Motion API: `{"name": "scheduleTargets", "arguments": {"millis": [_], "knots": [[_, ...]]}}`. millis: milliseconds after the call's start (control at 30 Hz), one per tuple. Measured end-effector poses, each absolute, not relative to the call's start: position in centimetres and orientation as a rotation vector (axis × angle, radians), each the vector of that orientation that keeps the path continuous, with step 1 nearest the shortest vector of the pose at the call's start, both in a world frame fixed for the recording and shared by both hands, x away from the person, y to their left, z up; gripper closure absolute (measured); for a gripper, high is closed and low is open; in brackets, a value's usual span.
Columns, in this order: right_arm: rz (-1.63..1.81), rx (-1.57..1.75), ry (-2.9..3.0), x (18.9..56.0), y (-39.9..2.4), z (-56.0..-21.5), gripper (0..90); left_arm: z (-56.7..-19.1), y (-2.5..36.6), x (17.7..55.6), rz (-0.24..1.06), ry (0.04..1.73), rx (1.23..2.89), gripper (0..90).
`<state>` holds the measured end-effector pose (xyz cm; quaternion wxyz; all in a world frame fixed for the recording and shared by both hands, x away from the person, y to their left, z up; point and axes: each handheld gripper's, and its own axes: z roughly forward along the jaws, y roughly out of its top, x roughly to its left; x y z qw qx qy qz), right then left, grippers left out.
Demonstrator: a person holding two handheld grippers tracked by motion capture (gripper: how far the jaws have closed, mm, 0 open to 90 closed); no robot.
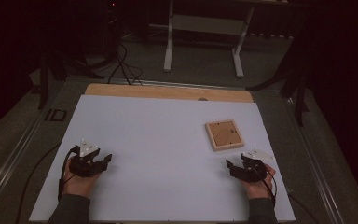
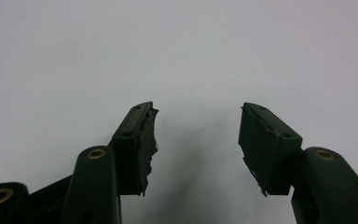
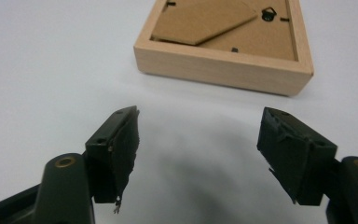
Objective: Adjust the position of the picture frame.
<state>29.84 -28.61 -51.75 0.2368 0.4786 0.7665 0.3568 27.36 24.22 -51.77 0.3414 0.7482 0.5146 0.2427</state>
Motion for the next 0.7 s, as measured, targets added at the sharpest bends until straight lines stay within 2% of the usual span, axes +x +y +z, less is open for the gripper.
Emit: {"name": "scheduleTargets", "arguments": {"millis": [467,600,700], "knots": [[1.025,1.255,2.102,29.92,-27.86,-51.03,31.8,-51.46,24.44,27.03,0.628,1.327,1.915,44.9],[1.029,1.254,2.094,30.02,-27.97,-50.99,33.7,-51.49,24.27,27.1,0.632,1.32,1.923,44.9],[1.035,1.236,2.092,29.98,-27.84,-50.9,38.5,-51.47,24.21,27.07,0.639,1.318,1.928,44.9]]}}
